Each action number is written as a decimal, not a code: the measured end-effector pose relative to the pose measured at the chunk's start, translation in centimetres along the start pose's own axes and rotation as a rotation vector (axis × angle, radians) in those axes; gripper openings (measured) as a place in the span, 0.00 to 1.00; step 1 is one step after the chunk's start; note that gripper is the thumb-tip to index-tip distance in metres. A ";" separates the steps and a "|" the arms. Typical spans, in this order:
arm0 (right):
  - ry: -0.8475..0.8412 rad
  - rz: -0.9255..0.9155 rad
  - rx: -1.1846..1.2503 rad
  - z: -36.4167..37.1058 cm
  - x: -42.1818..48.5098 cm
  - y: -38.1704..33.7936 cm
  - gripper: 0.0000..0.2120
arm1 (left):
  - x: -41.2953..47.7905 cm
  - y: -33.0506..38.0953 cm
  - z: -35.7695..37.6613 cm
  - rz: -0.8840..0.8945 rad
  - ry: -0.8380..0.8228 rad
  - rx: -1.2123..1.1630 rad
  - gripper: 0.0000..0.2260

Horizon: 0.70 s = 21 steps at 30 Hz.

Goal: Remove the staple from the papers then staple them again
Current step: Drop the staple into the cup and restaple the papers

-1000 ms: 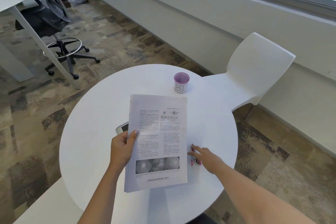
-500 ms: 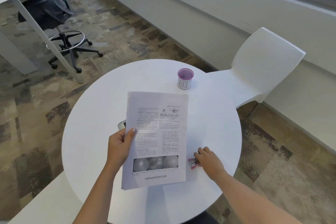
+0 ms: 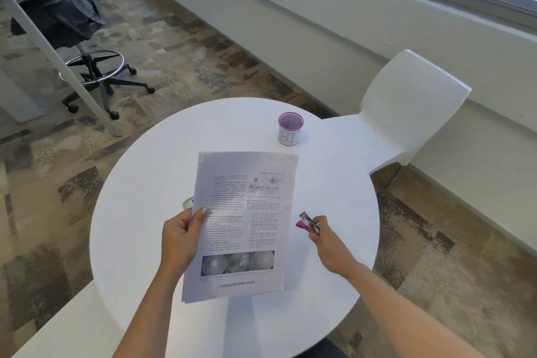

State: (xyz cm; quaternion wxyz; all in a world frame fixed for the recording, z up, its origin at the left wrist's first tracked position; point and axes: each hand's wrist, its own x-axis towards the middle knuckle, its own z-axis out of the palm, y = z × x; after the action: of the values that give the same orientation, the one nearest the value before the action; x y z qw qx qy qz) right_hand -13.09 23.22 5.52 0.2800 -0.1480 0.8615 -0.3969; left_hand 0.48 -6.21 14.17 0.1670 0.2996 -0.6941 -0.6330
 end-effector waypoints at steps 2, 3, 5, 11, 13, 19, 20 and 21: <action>0.018 -0.078 -0.045 -0.7 -0.5 -1.0 0.05 | 0.2 0.1 -0.3 0.003 0.004 0.014 0.06; 0.036 -0.092 -0.063 -1.0 -0.9 -1.6 0.06 | 0.3 0.1 -0.4 0.006 0.005 0.016 0.06; 0.097 -0.091 -0.061 -1.6 -1.7 -3.0 0.11 | 0.4 0.3 -0.7 0.016 -0.001 0.015 0.06; 0.294 -0.142 0.037 -3.2 -2.8 -7.3 0.22 | 0.5 1.9 -1.0 0.080 -0.044 -0.014 0.09; 0.323 -0.156 0.049 -3.5 -3.1 -8.6 0.20 | 0.6 2.3 -1.3 0.104 -0.060 -0.012 0.10; 0.364 -0.177 0.040 -3.5 -3.9 -11.2 0.19 | 0.7 3.4 -2.0 0.179 -0.083 -0.031 0.11; 0.368 -0.175 0.032 -3.5 -4.0 -11.4 0.20 | 0.8 3.5 -2.1 0.189 -0.084 -0.032 0.12; 0.372 -0.170 0.024 -3.4 -4.1 -11.5 0.20 | 0.9 3.7 -2.1 0.196 -0.086 -0.027 0.12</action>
State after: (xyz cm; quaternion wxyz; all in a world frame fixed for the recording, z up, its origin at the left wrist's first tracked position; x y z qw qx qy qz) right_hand -11.47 19.83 17.68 0.0831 -0.1409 0.8780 -0.4498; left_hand 0.32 -8.35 17.94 0.2022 0.2002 -0.7179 -0.6353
